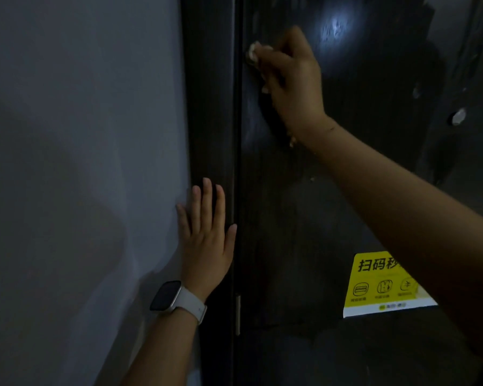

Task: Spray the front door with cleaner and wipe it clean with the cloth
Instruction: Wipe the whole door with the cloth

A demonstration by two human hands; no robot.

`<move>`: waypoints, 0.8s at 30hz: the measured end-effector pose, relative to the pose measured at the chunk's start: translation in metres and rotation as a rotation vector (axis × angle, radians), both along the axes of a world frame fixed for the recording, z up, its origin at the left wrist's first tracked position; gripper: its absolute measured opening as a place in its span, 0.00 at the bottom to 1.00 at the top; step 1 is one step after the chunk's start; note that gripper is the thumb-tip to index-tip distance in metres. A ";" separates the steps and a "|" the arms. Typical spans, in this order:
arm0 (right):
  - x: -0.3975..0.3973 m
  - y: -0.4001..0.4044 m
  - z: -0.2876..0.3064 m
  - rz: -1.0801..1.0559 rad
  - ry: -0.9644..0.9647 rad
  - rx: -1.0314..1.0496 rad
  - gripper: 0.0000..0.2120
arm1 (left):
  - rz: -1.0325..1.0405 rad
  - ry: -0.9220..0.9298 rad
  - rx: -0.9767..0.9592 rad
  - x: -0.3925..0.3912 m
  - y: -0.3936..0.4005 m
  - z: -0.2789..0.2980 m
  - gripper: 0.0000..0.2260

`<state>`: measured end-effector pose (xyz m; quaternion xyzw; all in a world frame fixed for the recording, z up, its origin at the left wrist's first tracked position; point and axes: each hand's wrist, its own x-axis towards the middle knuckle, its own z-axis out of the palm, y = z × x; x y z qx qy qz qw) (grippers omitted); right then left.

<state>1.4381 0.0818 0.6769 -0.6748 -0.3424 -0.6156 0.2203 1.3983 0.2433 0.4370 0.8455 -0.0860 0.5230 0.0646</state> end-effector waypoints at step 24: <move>0.008 -0.043 -0.079 -0.014 -0.032 -0.166 0.12 | -0.016 -0.006 -0.023 0.000 -0.001 0.000 0.33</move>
